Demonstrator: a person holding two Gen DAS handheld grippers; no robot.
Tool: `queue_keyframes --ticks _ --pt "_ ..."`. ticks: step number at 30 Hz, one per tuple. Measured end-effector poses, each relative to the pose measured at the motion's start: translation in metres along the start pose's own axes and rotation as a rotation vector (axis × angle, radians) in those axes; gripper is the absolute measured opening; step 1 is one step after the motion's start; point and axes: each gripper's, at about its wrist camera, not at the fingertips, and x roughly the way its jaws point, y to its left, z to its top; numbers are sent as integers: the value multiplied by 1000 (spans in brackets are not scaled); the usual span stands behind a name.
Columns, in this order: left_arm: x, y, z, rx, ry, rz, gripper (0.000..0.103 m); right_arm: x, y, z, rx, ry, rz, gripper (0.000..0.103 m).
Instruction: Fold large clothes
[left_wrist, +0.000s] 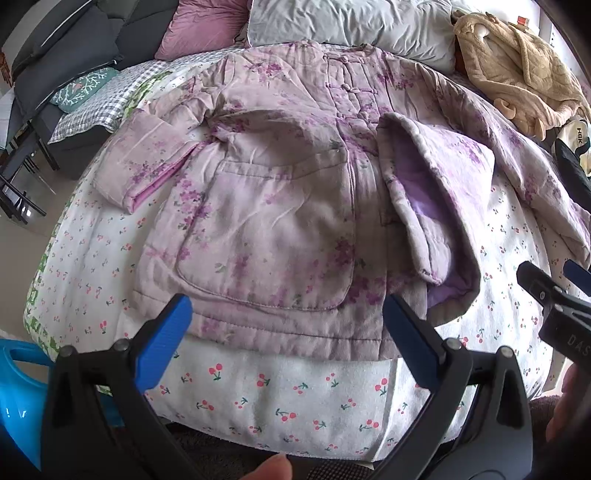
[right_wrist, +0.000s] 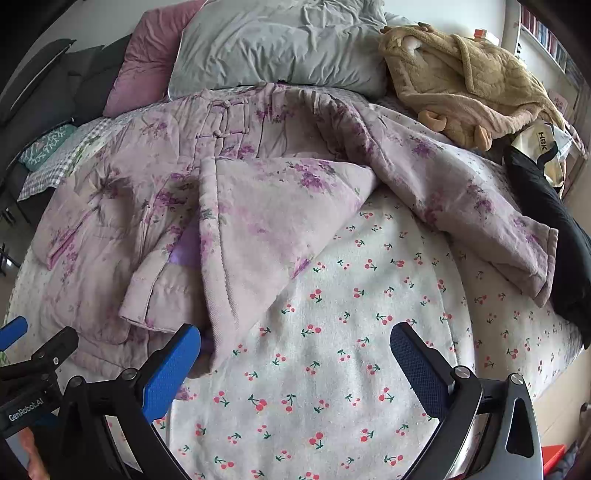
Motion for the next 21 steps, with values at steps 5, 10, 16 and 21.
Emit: queue_keyframes --ticks 5,10,16,21 --pt "0 0 0 -2 1 -1 102 0 0 0 -1 0 -1 103" --pt "1 -2 0 -2 7 -5 102 0 0 0 -1 -1 -1 103" --pt "3 0 -3 0 10 -9 102 0 0 -1 0 0 -2 103" --pt "4 -2 -5 3 10 -10 102 0 0 0 -1 0 -2 103"
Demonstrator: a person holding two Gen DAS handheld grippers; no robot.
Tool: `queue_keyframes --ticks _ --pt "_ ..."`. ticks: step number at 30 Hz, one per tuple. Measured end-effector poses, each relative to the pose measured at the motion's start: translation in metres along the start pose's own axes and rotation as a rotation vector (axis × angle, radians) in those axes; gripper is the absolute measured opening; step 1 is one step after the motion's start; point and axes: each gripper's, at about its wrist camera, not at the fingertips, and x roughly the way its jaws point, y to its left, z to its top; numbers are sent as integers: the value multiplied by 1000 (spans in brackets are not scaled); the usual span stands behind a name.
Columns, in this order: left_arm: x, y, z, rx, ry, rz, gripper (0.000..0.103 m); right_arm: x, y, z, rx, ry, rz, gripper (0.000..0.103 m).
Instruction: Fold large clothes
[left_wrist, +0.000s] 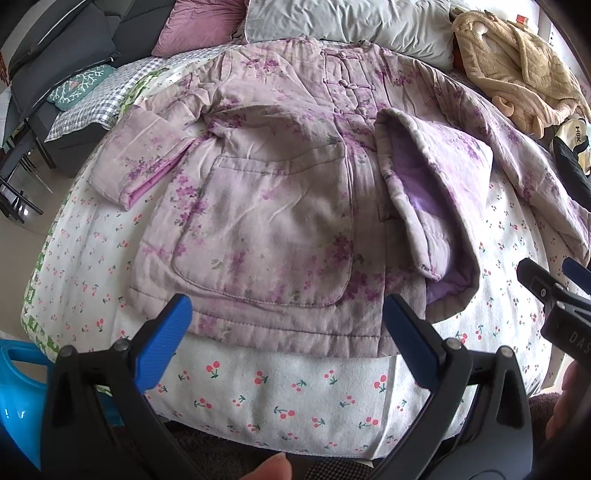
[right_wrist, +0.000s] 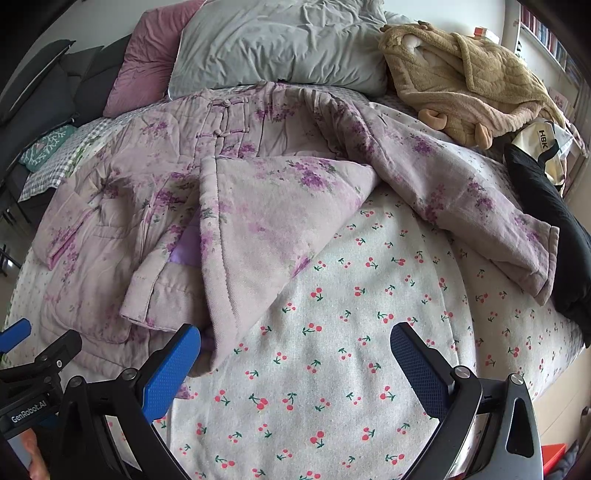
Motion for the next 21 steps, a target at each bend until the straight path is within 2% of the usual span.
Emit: queue_keyframes --ticks 21 --pt "0 2 2 -3 0 1 102 0 0 -1 1 0 -1 103"
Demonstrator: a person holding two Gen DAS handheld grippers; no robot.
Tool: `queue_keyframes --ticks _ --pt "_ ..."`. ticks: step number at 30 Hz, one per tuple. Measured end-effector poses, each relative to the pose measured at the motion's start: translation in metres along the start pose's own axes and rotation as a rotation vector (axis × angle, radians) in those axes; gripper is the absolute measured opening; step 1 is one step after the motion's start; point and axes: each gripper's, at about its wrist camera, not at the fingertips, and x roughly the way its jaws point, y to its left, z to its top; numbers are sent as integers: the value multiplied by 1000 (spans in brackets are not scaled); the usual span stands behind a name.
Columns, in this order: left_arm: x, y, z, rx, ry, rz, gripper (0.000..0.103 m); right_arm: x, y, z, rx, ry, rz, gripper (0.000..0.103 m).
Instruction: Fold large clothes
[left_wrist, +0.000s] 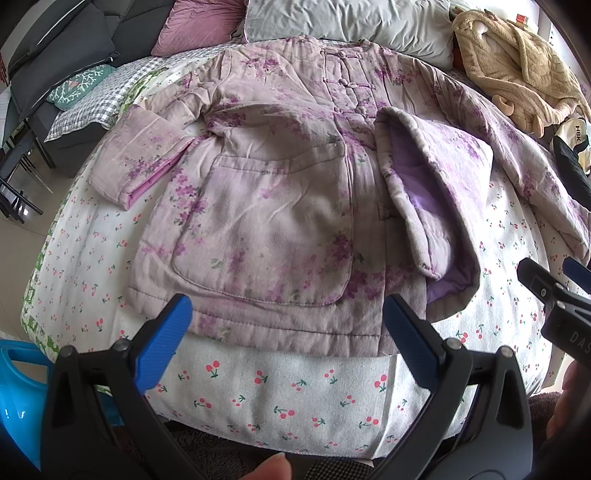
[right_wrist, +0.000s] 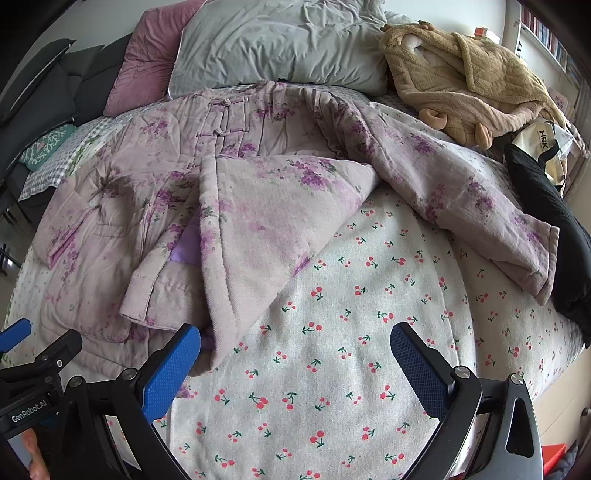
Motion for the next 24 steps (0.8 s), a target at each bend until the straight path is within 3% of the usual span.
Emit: queue_keyframes --ticks 24 --pt "1 0 0 -2 5 -3 102 1 1 -2 1 1 -5 103"
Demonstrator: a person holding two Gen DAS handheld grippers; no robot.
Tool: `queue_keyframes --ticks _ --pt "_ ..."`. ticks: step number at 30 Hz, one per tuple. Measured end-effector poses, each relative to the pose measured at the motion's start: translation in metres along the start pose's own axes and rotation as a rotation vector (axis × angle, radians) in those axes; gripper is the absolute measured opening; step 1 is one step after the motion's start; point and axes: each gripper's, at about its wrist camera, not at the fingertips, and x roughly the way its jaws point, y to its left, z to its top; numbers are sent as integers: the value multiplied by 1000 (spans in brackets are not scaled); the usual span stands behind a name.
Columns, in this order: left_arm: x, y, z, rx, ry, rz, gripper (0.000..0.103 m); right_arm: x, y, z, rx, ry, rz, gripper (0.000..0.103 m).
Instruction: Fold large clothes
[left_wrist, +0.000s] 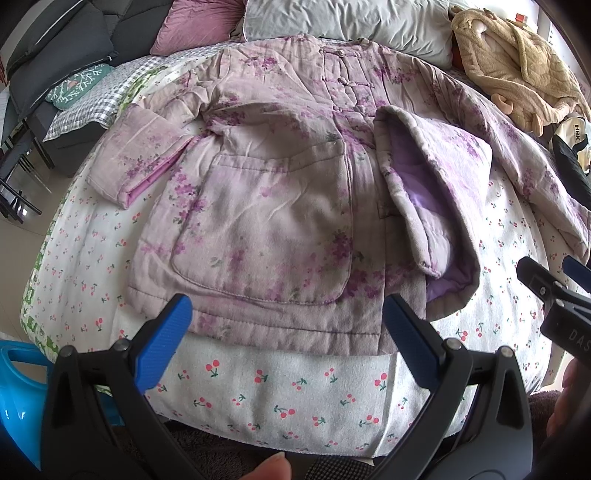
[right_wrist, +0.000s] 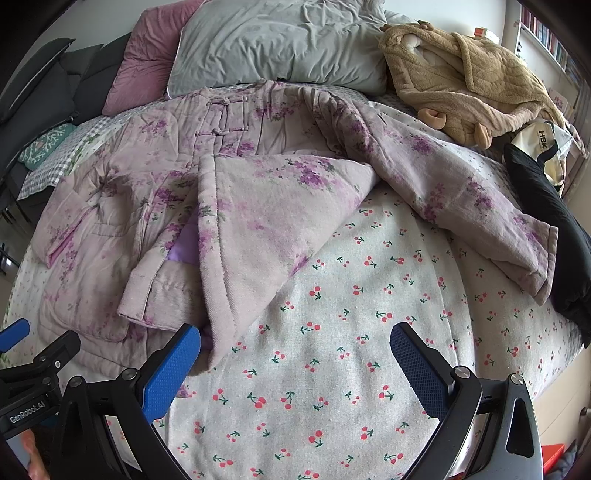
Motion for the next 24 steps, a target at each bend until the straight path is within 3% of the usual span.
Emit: queue_keyframes --ticks 4,8,12,16,19,21,22,23,24 --pt "0 3 1 -17 -20 8 102 0 -1 -1 -1 -4 -4 103" --pt "-8 13 9 13 -108 7 102 -1 0 6 -17 -45 29 103" --pt "-8 32 35 54 -81 -22 102 5 15 31 -67 0 78 103" --pt "6 61 59 16 -56 -44 102 28 31 63 -44 86 228 103" --pt "28 87 62 -42 -70 -47 102 58 42 80 -47 100 212 102" --pt "48 102 59 -62 -56 2 101 78 47 86 -41 101 177 98" --pt "64 109 61 -73 18 33 97 91 49 89 -27 116 170 88" --pt "72 112 64 -80 51 16 94 102 49 92 -9 137 176 72" --pt "78 117 67 -95 58 -15 94 111 49 94 11 149 188 66"
